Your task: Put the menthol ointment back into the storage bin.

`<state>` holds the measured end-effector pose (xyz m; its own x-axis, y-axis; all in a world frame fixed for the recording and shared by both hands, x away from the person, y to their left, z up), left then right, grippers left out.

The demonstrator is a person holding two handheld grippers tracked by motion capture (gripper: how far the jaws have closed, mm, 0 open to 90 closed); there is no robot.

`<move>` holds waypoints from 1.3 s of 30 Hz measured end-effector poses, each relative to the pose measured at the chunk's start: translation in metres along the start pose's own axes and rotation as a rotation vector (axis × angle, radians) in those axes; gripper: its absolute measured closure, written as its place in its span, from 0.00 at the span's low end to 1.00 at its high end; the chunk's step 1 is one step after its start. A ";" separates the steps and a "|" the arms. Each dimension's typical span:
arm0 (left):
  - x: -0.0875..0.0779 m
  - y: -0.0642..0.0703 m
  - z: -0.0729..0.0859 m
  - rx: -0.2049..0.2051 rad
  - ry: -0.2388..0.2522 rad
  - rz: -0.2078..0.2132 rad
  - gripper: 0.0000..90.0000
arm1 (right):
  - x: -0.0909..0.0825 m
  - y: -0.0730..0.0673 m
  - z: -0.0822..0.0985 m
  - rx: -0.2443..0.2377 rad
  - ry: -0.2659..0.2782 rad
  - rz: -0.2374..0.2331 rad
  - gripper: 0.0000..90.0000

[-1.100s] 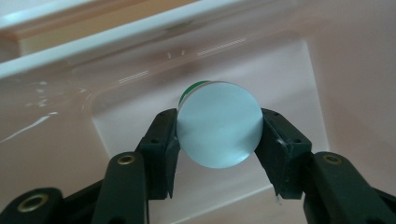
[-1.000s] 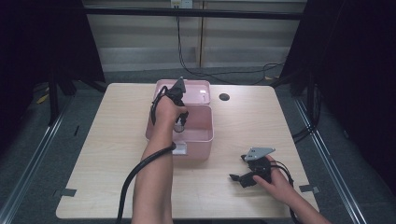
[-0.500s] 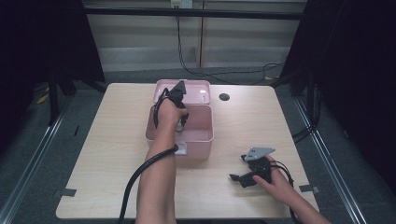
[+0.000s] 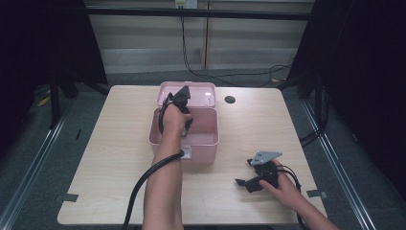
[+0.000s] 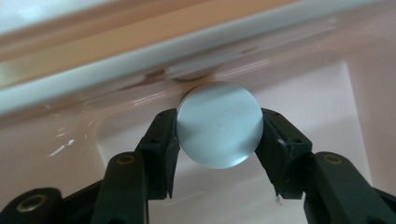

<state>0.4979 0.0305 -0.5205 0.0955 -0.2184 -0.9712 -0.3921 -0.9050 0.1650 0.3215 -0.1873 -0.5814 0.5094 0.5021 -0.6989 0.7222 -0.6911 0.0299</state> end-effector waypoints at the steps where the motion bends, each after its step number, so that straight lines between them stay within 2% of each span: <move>1: 0.001 -0.001 0.000 0.002 0.004 -0.001 0.56 | 0.000 0.000 0.000 0.000 0.001 0.000 0.09; 10: 0.006 0.000 -0.001 0.002 0.006 0.009 0.56 | 0.000 0.000 0.000 0.000 0.000 0.001 0.09; 14: 0.008 0.002 -0.001 -0.014 0.017 0.011 0.55 | 0.000 0.000 0.000 0.000 0.000 0.000 0.09; 30: 0.008 0.004 -0.001 0.004 0.024 0.024 0.51 | 0.000 0.000 0.000 0.002 -0.001 0.000 0.09; 37: 0.006 0.004 0.001 0.006 0.010 0.030 0.48 | 0.000 0.000 0.000 0.000 0.000 0.000 0.09; 39: 0.003 0.005 0.001 -0.014 0.015 0.035 0.46 | 0.000 0.000 0.000 0.000 0.000 0.000 0.09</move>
<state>0.4958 0.0259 -0.5225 0.0960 -0.2553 -0.9621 -0.3827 -0.9017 0.2011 0.3215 -0.1873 -0.5814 0.5093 0.5025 -0.6987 0.7224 -0.6909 0.0297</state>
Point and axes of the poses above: each handheld gripper's, and its own axes: x roughly forward along the jaws, z roughly out of its underside, y roughly to its right, the point moved 10 cm from there along x, roughly forward along the jaws, and after that the axes turned 5 degrees about z, right-handed, at the moved point
